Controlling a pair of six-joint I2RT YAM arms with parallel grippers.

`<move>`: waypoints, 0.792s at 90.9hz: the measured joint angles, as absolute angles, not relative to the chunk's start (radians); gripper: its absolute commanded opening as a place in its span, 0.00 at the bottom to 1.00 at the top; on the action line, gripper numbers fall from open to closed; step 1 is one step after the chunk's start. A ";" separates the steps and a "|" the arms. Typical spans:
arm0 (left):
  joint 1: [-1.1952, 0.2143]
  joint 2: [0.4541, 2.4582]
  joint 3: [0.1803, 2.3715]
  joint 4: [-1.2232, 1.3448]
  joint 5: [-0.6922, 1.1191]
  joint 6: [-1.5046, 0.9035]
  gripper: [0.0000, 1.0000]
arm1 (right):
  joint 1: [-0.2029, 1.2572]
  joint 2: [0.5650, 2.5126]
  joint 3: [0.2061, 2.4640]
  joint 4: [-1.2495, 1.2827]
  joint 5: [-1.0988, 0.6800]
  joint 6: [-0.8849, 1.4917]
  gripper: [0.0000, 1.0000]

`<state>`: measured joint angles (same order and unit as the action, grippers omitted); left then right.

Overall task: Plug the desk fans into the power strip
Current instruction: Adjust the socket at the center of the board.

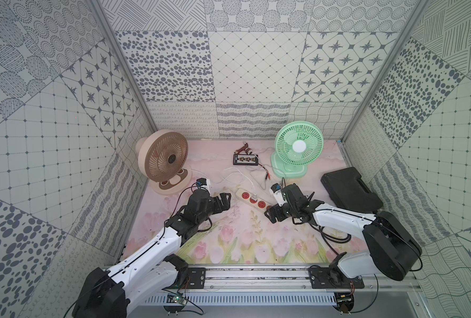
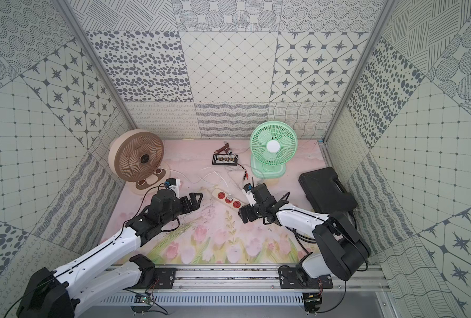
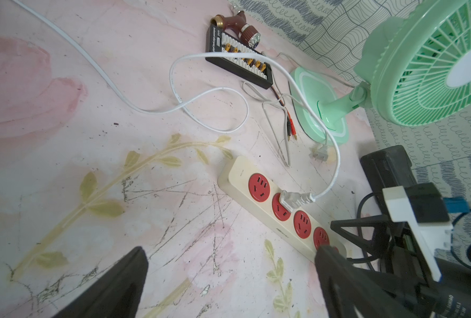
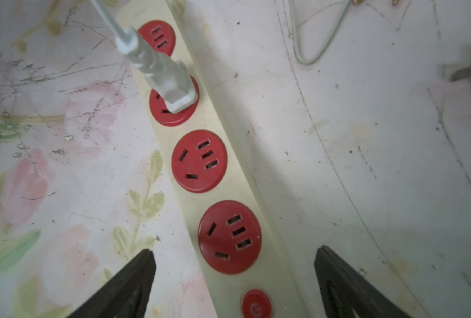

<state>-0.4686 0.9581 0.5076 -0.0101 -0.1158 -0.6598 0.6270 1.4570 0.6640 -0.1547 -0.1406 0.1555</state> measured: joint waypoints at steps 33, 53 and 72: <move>-0.469 0.960 0.508 -0.009 -0.115 -0.660 0.99 | 0.715 1.473 0.667 -0.203 -0.173 0.290 0.72; -0.469 0.957 0.508 -0.009 -0.110 -0.660 0.99 | 0.829 1.536 0.717 -0.213 -0.142 0.371 0.67; -0.469 0.946 0.507 -0.009 -0.110 -0.660 0.99 | 0.897 1.634 0.807 -0.177 -0.099 0.423 0.65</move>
<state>-0.4686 0.9463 0.5068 -0.0090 -0.1097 -0.6598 0.8974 1.6344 0.8066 -0.1772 -0.0994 0.4229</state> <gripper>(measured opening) 0.995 0.659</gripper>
